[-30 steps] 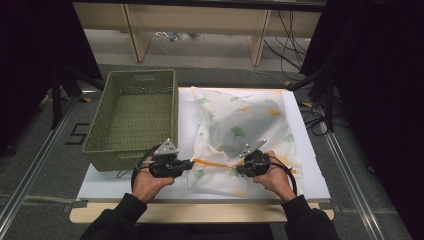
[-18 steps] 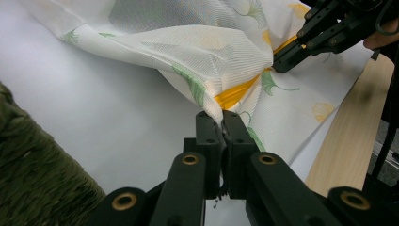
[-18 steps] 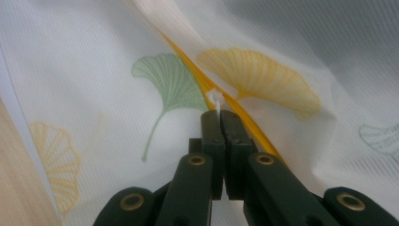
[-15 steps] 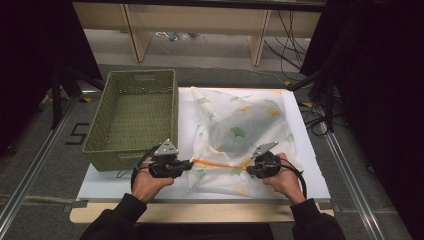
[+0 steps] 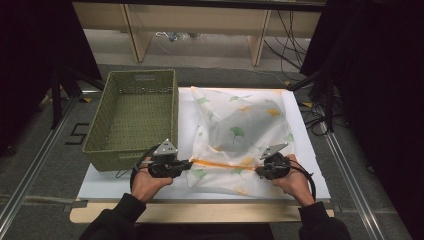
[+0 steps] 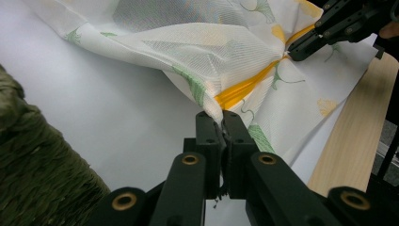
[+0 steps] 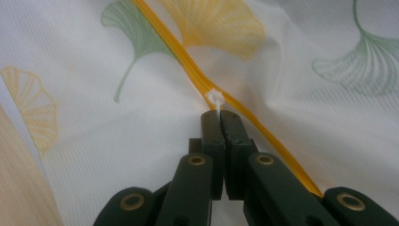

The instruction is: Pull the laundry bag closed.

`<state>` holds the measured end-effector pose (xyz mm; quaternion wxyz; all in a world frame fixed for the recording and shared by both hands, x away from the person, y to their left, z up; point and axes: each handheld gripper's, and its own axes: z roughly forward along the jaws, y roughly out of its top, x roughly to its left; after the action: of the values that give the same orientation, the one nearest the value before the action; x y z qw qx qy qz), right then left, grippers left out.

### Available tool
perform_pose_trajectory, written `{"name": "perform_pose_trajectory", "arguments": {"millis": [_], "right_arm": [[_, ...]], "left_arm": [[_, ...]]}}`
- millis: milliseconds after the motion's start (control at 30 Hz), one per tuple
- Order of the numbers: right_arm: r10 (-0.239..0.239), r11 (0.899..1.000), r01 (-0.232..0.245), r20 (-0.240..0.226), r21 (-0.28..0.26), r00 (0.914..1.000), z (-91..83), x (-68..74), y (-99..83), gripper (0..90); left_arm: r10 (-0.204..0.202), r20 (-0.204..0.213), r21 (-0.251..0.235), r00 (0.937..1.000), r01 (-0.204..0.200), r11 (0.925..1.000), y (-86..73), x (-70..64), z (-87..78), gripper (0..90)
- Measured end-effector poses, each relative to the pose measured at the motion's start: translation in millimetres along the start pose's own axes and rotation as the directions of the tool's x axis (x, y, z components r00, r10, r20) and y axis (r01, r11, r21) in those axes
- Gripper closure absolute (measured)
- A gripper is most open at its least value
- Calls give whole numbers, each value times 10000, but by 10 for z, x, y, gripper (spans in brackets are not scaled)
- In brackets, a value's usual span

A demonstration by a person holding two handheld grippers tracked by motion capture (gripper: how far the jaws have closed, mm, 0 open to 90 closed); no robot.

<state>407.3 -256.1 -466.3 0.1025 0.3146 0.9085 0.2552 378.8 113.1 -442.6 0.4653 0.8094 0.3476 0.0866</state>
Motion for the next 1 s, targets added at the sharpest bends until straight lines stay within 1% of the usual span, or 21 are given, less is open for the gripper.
{"name": "perform_pose_trajectory", "arguments": {"millis": [67,100,133,167,200,233,267,333,367,433,467,533,567,600,667,700,800,833,867,900,1000], "right_arm": [[46,10000,-46,33,-17,10000,-13,-7,-23,900],[195,9998,-195,-112,-7,9997,-38,-19,-60,900],[89,9999,-89,-30,-66,10000,-41,-26,-87,900],[348,9994,-348,-37,65,9994,-61,-18,-108,900],[348,9994,-348,-37,65,9994,-61,-18,-108,900],[266,9996,-266,121,5,9996,-76,-40,-146,900],[427,9991,-427,198,10,9989,-88,-32,-160,900],[415,9991,-416,190,70,9990,-103,-52,-173,900],[611,9978,-619,321,235,9976,-133,-49,-199,900],[743,9968,-756,475,257,9961,-157,-61,-237,900],[481,9987,-488,475,145,9977,-161,-92,-254,900],[433,9988,-441,413,202,9982,-182,-118,-268,900],[566,9982,-578,612,166,9965,-206,-134,-322,900],[512,9985,-522,646,133,9966,-216,-154,-347,900],[663,9977,-673,713,122,9953,-233,-160,-371,900],[898,9957,-913,835,147,9924,-266,-187,-419,900],[822,9966,-829,951,35,9921,-298,-228,-474,900],[675,9977,-673,1024,-52,9925,-319,-266,-529,900],[931,9956,-932,976,-36,9909,-335,-264,-555,900],[1182,9928,-1193,1090,43,9870,-361,-263,-580,900],[1131,9935,-1142,1229,18,9860,-402,-305,-649,900]], "left_arm": [[-59,-4,10,10000,59,10000,-1,0,0,866],[-6,-15,62,10000,6,10000,-4,11,-5,866],[-51,-3,66,10000,51,10000,-6,11,-4,866],[-44,-53,40,10000,45,10000,-8,7,-2,866],[-44,-53,40,10000,45,10000,-8,7,-2,866],[-12,-53,53,10000,12,10000,-8,8,-1,866],[-9,-48,51,10000,9,10000,-9,10,-1,867],[-9,-52,56,10000,9,10000,-10,10,-1,866],[-6,-60,67,10000,7,10000,-11,9,-2,866],[-2,-9,120,10000,2,9999,-15,13,-4,867],[-1,-25,114,10000,1,9999,-18,16,-4,866],[4,-27,120,10000,-4,9999,-18,18,-4,866],[21,-46,83,10000,-20,10000,-18,20,-3,866],[21,-46,83,10000,-20,10000,-18,20,-3,866],[-41,-53,101,10000,41,9999,-20,16,-4,867],[-36,-57,104,10000,37,9999,-20,16,-4,867],[-35,-57,88,10000,35,10000,-23,16,-5,867],[165,-89,241,9998,-163,9996,-26,30,-16,866],[121,-187,259,9998,-116,9996,-30,29,-16,867],[8,-111,160,9999,-6,9999,-33,22,-10,867],[52,-72,219,10000,-50,9997,-39,29,-12,867]]}}
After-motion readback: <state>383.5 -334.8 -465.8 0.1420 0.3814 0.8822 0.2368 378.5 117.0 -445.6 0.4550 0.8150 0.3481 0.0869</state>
